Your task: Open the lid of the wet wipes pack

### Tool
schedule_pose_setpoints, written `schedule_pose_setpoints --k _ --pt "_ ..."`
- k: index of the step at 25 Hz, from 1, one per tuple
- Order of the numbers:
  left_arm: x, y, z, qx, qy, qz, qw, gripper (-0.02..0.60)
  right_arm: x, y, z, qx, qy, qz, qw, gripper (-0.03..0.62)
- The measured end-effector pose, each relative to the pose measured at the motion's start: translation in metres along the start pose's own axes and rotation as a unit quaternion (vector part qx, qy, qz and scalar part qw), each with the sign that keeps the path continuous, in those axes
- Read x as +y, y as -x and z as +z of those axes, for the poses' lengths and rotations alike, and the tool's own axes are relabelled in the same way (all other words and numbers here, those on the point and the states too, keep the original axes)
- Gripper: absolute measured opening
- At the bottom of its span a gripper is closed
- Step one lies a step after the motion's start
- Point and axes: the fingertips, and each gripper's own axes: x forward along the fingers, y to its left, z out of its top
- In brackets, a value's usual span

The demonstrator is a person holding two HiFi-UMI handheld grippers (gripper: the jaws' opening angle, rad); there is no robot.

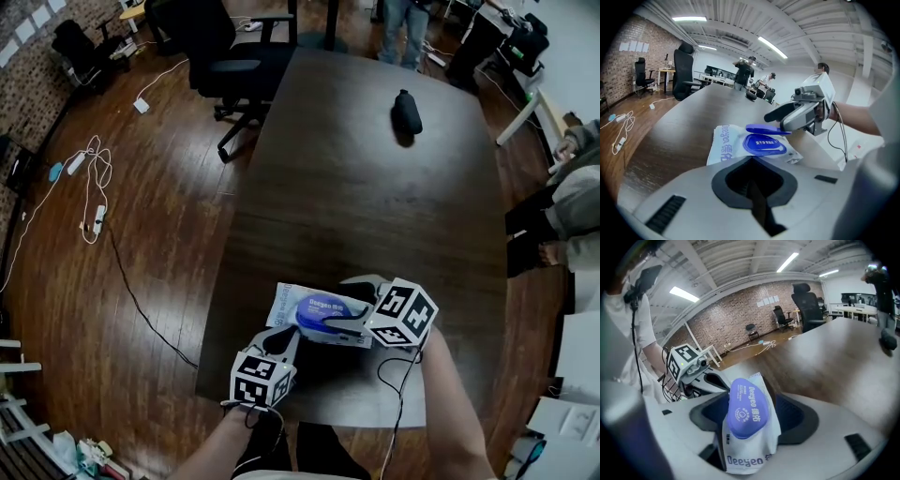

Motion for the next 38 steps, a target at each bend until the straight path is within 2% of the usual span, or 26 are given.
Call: schedule_pose_setpoints --k 4,10,17,20,23,26,31,35,38 --pt "-0.001 0.001 0.003 -0.02 0.007 0.0 0.9998 0.0 -0.019 0.02 0.017 -0.067 -0.028 -0.03 0.997 0.319" --pt "-0.006 0.015 0.02 -0.063 0.011 -0.007 0.9979 0.0 -0.059 0.036 0.031 -0.148 -0.07 -0.099 0.982 0.319" --pt "-0.013 0.025 0.023 -0.093 -0.003 -0.013 0.9955 0.0 -0.097 0.022 0.003 -0.153 -0.12 -0.183 0.964 0.318" --pt "-0.017 0.033 0.029 -0.103 -0.005 -0.014 0.9946 0.0 -0.103 0.021 -0.005 -0.159 -0.144 -0.207 0.954 0.318" --pt "-0.02 0.044 0.035 -0.113 -0.01 -0.012 0.9935 0.0 -0.103 0.023 -0.011 -0.15 -0.147 -0.233 0.95 0.318" --pt "-0.024 0.056 0.042 -0.125 -0.017 -0.015 0.9919 0.0 -0.091 0.032 -0.008 -0.151 -0.132 -0.248 0.948 0.317" --pt "-0.036 0.083 0.053 -0.149 -0.034 -0.022 0.988 0.0 -0.047 0.06 0.005 -0.192 -0.119 -0.257 0.94 0.316" --pt "-0.053 0.109 0.067 -0.169 -0.056 -0.032 0.9834 0.0 0.007 0.086 0.014 -0.233 -0.111 -0.264 0.929 0.198" --pt "-0.066 0.135 0.085 -0.191 -0.073 -0.042 0.9779 0.0 0.051 0.106 0.026 -0.265 -0.106 -0.274 0.918 0.187"
